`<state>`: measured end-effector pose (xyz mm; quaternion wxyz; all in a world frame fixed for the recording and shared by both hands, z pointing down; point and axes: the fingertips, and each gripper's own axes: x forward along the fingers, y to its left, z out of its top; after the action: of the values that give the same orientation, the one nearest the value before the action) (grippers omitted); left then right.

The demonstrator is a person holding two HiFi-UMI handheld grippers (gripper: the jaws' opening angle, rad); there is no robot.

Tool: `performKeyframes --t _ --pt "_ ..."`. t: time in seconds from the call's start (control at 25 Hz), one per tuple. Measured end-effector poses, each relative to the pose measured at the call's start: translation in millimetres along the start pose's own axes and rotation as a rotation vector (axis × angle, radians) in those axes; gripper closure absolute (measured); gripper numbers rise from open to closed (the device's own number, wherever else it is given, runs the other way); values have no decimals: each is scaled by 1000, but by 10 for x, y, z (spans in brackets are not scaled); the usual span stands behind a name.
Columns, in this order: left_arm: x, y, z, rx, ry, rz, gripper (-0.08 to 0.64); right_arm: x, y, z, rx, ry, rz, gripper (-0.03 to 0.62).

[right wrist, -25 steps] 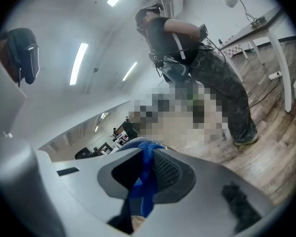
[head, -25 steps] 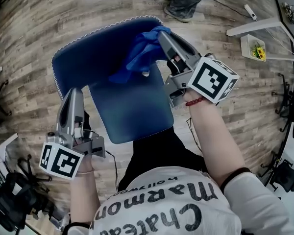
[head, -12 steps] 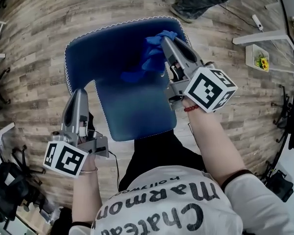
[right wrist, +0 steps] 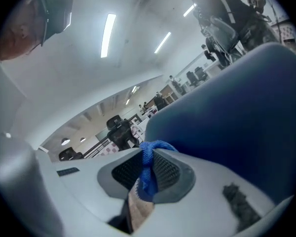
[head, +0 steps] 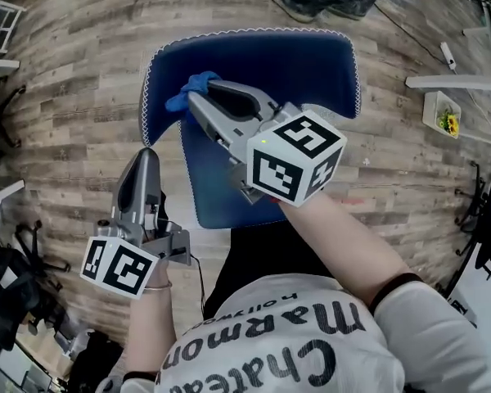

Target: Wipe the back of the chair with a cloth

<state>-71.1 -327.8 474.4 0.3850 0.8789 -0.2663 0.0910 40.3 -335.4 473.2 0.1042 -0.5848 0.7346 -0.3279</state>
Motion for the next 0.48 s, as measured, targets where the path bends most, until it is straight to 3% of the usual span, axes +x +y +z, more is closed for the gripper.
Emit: performKeyframes --t 0.24,0.48 --pt "-151 153 -57 -26 5 23 552 358 377 -227 10 65 115 523" --pt "-142 52 -289 -35 69 -10 552 318 50 -138 29 23 7 523"
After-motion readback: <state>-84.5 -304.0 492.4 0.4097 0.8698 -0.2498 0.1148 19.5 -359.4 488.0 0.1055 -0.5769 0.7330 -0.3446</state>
